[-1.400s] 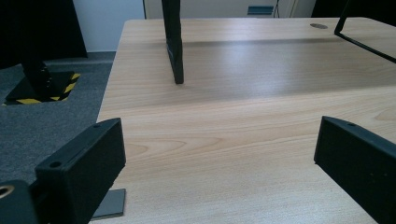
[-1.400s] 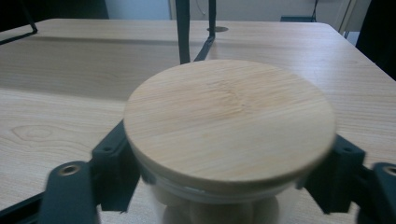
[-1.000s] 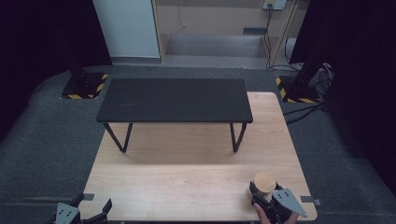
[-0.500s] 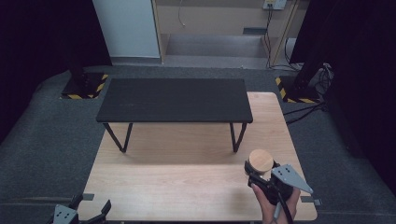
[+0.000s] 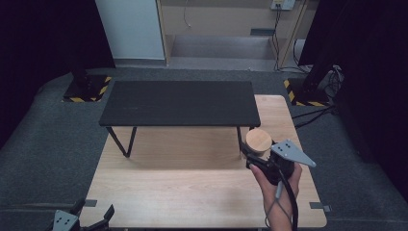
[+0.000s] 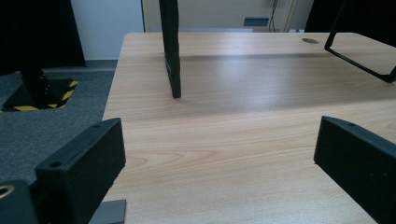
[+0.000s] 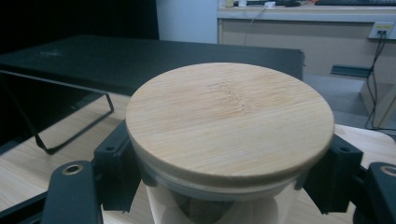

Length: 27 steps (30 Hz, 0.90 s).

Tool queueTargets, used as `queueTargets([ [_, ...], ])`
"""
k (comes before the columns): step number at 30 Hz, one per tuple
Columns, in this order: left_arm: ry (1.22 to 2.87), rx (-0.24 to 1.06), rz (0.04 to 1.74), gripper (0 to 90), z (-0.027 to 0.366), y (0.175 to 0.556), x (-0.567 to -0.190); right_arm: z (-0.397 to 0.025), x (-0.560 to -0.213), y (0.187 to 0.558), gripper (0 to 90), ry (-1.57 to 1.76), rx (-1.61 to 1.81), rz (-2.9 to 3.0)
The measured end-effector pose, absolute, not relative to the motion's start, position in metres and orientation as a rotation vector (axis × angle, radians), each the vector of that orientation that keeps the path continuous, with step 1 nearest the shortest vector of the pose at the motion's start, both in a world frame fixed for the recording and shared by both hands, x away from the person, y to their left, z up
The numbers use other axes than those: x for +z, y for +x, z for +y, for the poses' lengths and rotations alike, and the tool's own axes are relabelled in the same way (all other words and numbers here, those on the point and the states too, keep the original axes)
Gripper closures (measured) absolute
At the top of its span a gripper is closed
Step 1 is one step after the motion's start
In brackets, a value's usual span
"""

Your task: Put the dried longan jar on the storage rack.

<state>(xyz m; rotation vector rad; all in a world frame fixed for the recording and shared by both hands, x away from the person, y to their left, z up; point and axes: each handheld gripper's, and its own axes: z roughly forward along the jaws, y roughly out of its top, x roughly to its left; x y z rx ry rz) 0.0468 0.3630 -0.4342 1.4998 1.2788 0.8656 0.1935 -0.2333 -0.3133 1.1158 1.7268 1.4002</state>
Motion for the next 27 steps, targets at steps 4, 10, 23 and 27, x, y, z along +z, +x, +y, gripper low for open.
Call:
queueTargets([
  [4, 1.501, 0.863, 1.280, 0.8, 0.363, 0.045, -0.434, -0.229, -0.304, 0.206, 25.6, 1.106, 1.414, 1.738],
  [10, 1.500, 0.863, 1.280, 0.9, 0.364, 0.044, -0.433, -0.220, -0.286, 0.220, 25.6, 1.070, 1.401, 1.754],
  [23, 1.504, 0.854, 1.275, 0.9, 0.363, 0.044, -0.434, -0.211, -0.260, 0.248, 25.6, 1.061, 1.398, 1.746],
  [27, 1.507, 0.856, 1.274, 0.9, 0.363, 0.045, -0.434, -0.207, -0.256, 0.260, 25.6, 1.065, 1.394, 1.745],
])
